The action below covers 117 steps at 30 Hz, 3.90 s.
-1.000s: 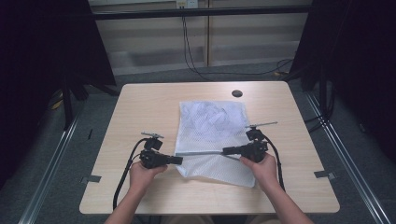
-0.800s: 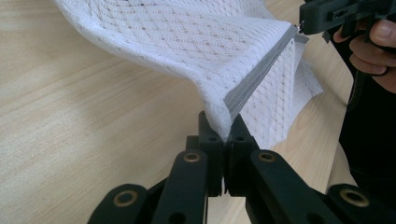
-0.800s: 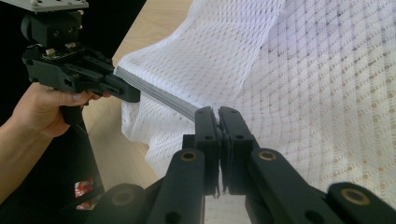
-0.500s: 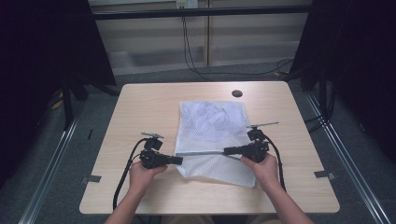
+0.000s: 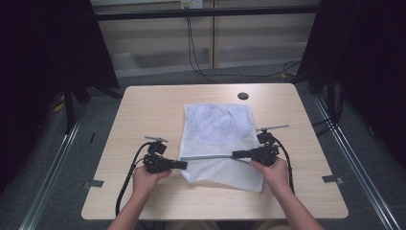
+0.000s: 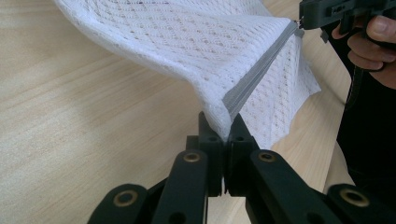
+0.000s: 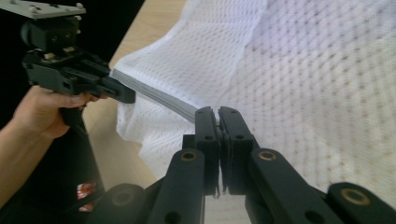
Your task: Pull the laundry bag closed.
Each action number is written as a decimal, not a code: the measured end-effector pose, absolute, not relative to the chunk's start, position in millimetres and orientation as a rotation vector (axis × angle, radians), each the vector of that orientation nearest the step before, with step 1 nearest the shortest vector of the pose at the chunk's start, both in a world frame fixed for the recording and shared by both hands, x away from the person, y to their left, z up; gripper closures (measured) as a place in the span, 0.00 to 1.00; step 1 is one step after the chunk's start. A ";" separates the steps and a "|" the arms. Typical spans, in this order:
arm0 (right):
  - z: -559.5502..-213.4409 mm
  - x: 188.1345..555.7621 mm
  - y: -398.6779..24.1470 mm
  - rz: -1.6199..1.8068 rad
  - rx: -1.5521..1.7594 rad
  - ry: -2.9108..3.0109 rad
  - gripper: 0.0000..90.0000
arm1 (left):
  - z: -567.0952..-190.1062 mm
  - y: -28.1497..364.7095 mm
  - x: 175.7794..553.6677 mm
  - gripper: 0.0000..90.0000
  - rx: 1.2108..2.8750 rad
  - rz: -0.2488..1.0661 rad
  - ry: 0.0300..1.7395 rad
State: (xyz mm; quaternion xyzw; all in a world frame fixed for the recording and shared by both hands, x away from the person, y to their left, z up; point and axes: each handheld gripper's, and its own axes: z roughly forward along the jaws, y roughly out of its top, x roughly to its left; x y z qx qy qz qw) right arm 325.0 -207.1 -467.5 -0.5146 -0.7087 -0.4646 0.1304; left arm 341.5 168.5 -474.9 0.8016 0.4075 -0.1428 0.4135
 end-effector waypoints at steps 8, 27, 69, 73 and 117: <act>-468.9 325.7 -214.9 -1.344 -1.503 -2.045 0.96 | -474.9 170.4 340.6 0.98 1.991 -0.373 1.036; -467.4 324.9 -229.5 -1.334 -1.536 -2.048 0.96 | -473.1 172.3 340.4 0.98 1.986 -0.366 1.038; -465.6 318.0 -238.9 -1.336 -1.546 -2.059 0.96 | -472.6 172.2 339.6 0.98 1.986 -0.364 1.039; -466.2 318.0 -239.2 -1.332 -1.546 -2.061 0.96 | -472.9 172.0 339.5 0.98 1.991 -0.357 1.040; -468.1 316.0 -250.1 -1.335 -1.579 -2.045 0.96 | -471.2 171.8 338.8 0.98 1.997 -0.354 1.031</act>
